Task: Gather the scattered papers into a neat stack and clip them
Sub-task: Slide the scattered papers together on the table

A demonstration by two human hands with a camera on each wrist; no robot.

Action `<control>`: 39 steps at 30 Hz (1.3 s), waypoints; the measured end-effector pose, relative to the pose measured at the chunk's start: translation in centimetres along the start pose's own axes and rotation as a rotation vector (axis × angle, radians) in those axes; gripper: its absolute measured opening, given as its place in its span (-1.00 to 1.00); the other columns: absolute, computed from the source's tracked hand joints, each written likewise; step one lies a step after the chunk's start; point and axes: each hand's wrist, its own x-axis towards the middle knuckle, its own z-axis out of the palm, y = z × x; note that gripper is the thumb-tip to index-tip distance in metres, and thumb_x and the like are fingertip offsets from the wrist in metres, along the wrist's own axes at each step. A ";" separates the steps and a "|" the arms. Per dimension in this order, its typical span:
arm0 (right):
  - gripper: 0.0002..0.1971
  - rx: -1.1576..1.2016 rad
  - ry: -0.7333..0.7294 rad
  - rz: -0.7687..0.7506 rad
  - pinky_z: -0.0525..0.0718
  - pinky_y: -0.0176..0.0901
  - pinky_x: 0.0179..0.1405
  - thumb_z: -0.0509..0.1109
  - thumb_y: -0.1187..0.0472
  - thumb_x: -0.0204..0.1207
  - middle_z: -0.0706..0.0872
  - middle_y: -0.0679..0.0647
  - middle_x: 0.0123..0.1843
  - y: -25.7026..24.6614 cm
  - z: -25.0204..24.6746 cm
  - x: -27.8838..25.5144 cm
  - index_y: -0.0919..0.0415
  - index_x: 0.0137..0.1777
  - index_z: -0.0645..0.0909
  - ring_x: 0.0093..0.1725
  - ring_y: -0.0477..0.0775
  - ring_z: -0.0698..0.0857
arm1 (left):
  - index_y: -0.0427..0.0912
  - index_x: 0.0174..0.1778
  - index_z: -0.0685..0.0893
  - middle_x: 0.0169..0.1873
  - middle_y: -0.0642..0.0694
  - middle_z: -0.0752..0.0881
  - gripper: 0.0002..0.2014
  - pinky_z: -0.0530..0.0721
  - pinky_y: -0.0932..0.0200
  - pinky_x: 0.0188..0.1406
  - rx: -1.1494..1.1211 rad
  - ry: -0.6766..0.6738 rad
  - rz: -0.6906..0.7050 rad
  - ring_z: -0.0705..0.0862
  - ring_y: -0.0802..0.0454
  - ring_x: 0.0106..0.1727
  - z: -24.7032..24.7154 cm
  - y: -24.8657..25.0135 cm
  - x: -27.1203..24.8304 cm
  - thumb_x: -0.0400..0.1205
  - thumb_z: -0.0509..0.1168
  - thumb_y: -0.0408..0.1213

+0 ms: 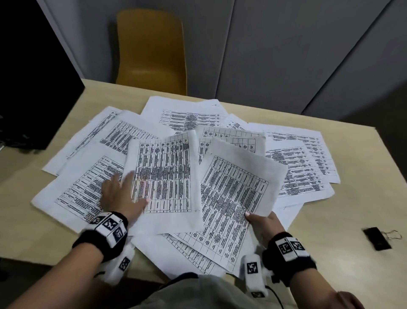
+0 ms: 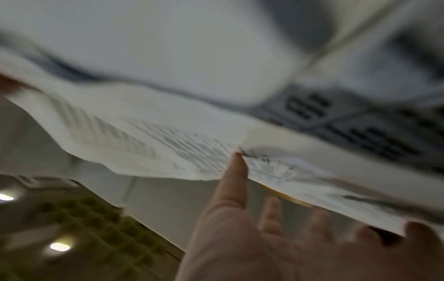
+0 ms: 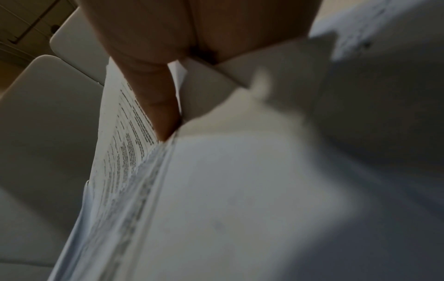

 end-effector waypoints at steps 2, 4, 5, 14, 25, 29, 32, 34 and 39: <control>-0.63 -0.015 0.027 0.008 0.24 -0.54 -0.88 0.41 0.35 0.50 0.41 -0.12 -0.89 -0.5 0.0 -0.7 0.14 -0.42 0.30 -0.89 -0.26 0.37 | 0.02 0.58 0.11 0.59 -0.26 0.18 -0.01 0.24 -0.33 0.48 -0.075 0.039 -0.142 0.13 -0.34 0.57 -0.5 -0.2 0.6 0.31 0.53 0.00; -0.61 -0.023 0.020 -0.005 0.24 -0.54 -0.88 0.40 0.34 0.50 0.39 -0.12 -0.90 -0.7 0.0 -0.9 0.14 -0.43 0.28 -0.90 -0.25 0.36 | 0.00 0.53 0.14 0.43 -0.31 0.40 0.02 0.42 -0.30 0.35 -0.151 0.022 -0.124 0.36 -0.36 0.42 -0.5 0.0 1.2 0.21 0.57 0.01; -0.60 -0.016 0.022 0.001 0.24 -0.53 -0.88 0.40 0.34 0.50 0.39 -0.12 -0.90 -0.7 0.0 -0.9 0.14 -0.44 0.27 -0.91 -0.25 0.36 | -0.01 0.52 0.14 0.37 -0.32 0.47 0.04 0.48 -0.28 0.31 -0.219 0.028 -0.113 0.45 -0.35 0.35 -0.4 0.1 1.4 0.19 0.58 0.01; -0.78 0.044 -0.089 0.006 0.65 -0.06 -0.17 0.51 0.38 0.33 0.77 0.23 -0.31 -1.2 0.3 -1.6 0.43 -0.05 0.61 -0.30 0.20 0.74 | -0.29 0.32 0.51 0.21 -0.27 0.68 -0.41 0.60 0.09 -0.01 -0.780 -0.097 -0.175 0.66 -0.13 0.03 -1.1 2.8 0.5 0.39 0.53 -0.28; -0.72 -0.112 -0.125 -0.159 0.72 -0.08 -0.21 0.45 0.40 0.38 0.75 0.14 -0.22 -2.5 2.7 -2.1 0.38 0.10 0.57 -0.25 0.14 0.71 | -0.24 0.27 0.58 0.05 -0.16 0.72 -0.53 0.49 -0.14 0.34 -0.768 -0.506 -0.083 0.64 -0.21 0.22 -0.2 2.1 0.5 0.43 0.47 -0.36; -0.59 -0.163 0.342 -0.193 0.68 0.09 0.05 0.41 0.24 0.48 0.63 0.22 0.02 -5.4 -0.4 -0.2 0.22 0.32 0.48 -0.05 0.22 0.65 | -0.40 0.29 0.54 0.10 -0.34 0.69 -0.61 0.50 -0.09 0.21 -0.839 -0.360 -0.153 0.63 -0.20 0.05 0.9 0.9 0.3 0.52 0.34 -0.52; -0.24 -0.249 0.649 0.057 0.39 0.23 0.43 0.49 0.03 0.38 0.34 0.38 0.48 -7.0 -3.4 1.3 0.14 0.53 0.21 0.43 0.41 0.40 | -0.38 0.28 0.54 0.12 -0.36 0.67 -0.63 0.49 -0.16 0.28 -0.842 -0.323 -0.185 0.61 -0.24 0.09 1.6 -0.1 0.2 0.53 0.33 -0.53; -0.08 -0.253 0.690 0.150 0.26 0.27 0.46 0.49 -0.06 0.36 0.22 0.35 0.55 -7.6 -4.8 1.6 0.13 0.59 0.02 0.50 0.42 0.30 | -0.35 0.29 0.54 0.15 -0.34 0.68 -0.60 0.45 -0.29 0.36 -0.845 -0.303 -0.196 0.62 -0.29 0.17 2.0 -0.5 0.1 0.52 0.35 -0.50; -0.06 -0.173 0.695 0.169 0.24 0.19 0.46 0.48 0.01 0.42 0.26 0.30 0.57 -9.0 -6.2 3.0 0.16 0.61 -0.08 0.52 0.32 0.34 | -0.27 0.32 0.54 0.11 -0.24 0.68 -0.58 0.42 -0.31 0.39 -0.856 -0.293 -0.192 0.61 -0.25 0.22 2.3 -0.6 -0.3 0.52 0.37 -0.43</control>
